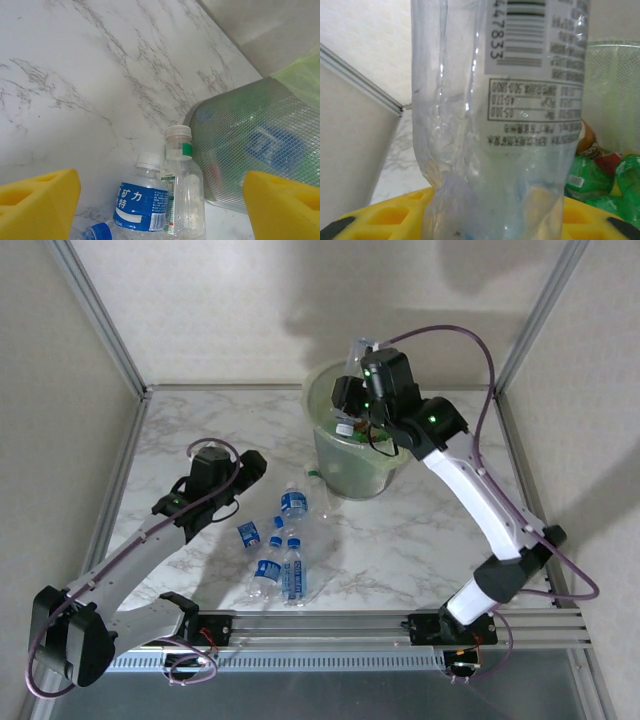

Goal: Put the plastic bottles in the bin

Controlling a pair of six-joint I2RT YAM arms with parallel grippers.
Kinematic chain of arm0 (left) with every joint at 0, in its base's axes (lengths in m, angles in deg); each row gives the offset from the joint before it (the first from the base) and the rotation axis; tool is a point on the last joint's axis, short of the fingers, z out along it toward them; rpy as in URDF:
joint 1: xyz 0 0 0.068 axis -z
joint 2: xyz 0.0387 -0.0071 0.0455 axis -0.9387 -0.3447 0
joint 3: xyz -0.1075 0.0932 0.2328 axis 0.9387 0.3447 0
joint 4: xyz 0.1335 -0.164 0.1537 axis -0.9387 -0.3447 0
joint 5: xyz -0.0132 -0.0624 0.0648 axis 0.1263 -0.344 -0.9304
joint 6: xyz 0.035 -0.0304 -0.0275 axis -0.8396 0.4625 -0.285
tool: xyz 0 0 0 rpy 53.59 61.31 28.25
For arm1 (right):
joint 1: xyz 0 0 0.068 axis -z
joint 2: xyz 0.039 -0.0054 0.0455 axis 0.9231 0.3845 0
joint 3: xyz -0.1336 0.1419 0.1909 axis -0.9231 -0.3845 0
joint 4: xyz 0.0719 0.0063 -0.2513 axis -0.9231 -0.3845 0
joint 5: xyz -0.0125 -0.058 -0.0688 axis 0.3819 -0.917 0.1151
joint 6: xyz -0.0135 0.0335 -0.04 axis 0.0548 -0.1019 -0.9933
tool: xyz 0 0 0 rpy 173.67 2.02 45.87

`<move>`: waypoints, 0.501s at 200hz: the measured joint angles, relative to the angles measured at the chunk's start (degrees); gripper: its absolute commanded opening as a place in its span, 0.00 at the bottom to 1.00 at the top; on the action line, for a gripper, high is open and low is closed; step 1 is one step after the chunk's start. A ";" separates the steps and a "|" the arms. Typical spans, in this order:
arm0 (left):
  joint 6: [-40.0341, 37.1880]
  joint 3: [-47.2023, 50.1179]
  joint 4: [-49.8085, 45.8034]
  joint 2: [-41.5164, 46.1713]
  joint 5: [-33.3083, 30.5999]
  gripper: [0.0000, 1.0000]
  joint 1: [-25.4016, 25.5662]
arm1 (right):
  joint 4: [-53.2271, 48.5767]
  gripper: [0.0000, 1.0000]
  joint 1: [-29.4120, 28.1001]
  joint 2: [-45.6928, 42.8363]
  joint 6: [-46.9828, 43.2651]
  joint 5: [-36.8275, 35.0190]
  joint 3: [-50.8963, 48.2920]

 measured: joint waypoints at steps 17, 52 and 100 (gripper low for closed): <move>0.02 0.00 0.17 0.07 0.00 0.84 -0.11 | -0.68 0.43 1.92 2.84 -0.98 -0.04 0.35; 0.02 0.02 0.37 0.07 0.02 0.84 -0.20 | -2.27 0.44 4.26 6.16 -3.06 -1.77 0.66; 0.07 0.79 1.18 0.07 0.00 0.84 -0.70 | -3.61 0.61 4.68 6.32 -5.05 -4.31 0.15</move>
